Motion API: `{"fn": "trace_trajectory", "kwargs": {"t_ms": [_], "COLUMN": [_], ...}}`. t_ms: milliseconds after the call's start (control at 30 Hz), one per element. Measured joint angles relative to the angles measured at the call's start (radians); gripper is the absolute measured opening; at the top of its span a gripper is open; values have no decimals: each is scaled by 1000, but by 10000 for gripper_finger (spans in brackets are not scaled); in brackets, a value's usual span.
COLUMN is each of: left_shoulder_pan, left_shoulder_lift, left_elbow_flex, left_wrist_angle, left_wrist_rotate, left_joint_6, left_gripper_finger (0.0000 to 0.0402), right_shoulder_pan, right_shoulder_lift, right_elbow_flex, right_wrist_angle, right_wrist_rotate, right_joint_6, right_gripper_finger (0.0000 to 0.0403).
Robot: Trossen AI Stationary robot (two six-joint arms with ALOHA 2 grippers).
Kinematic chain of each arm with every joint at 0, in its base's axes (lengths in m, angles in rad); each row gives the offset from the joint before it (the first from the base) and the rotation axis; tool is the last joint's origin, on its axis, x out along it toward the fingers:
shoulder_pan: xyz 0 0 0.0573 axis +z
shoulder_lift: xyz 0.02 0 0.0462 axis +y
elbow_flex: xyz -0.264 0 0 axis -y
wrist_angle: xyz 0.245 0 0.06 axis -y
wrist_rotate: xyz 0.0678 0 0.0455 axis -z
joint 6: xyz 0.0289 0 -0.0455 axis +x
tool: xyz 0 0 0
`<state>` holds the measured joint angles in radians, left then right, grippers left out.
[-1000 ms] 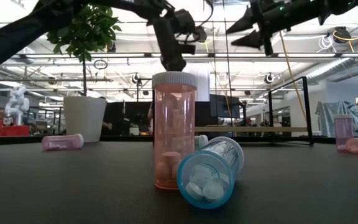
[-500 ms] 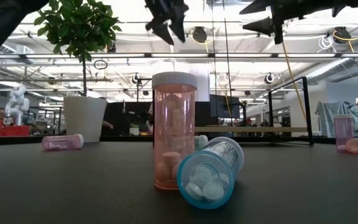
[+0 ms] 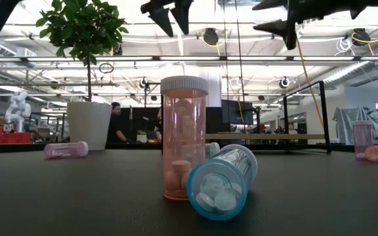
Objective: Pick and place medicine bottles onto shelf by color
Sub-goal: Put the top left pink pill bottle on the shelf
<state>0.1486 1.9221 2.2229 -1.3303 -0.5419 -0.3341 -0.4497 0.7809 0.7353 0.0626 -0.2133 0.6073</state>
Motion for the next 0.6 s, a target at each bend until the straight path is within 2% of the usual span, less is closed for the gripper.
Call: {"fn": "trace_trajectory", "kwargs": {"t_ms": [167, 333, 500, 600], "left_shoulder_pan": [-107, -197, -257, -278], "left_shoulder_lift": [-71, -214, -397, -485], "left_elbow_flex": [-192, -427, -618, -710], "left_wrist_angle": [5, 45, 59, 74], "left_wrist_rotate": [-57, -69, -92, -100], "left_joint_6": [-184, -383, -549, -580], "left_gripper_finger": [310, 310, 310, 310], "right_shoulder_pan": [69, 154, 262, 337], "right_shoulder_lift": [-2, -3, -5, -3], "right_elbow_flex": [0, -35, -105, -155], "right_wrist_angle": [-52, -24, -7, 77], "right_wrist_rotate": [1, 13, 121, 205], "right_joint_6": [2, 15, 73, 125], "right_gripper_finger": [208, 208, 208, 208]}}
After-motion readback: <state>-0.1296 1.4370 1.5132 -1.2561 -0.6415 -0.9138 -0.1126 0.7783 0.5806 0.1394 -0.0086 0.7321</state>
